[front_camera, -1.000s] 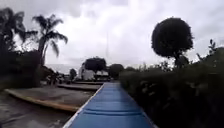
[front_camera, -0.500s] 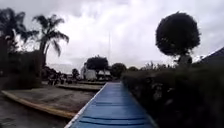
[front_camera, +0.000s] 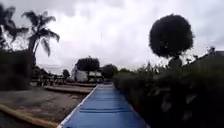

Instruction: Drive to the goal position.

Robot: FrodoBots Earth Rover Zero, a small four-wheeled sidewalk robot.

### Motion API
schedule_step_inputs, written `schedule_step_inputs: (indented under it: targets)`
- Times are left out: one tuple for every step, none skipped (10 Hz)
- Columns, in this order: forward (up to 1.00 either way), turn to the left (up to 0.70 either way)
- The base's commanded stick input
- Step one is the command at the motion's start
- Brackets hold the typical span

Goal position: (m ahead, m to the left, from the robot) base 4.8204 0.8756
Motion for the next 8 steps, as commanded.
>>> schedule_step_inputs:
  targets:
    - [0.5,0.0]
    - [0.5,0.0]
    - [0.5,0.0]
    - [0.5,0.0]
    - [0.5,0.0]
    - [0.5,0.0]
    - [0.5,0.0]
    - [0.5,0.0]
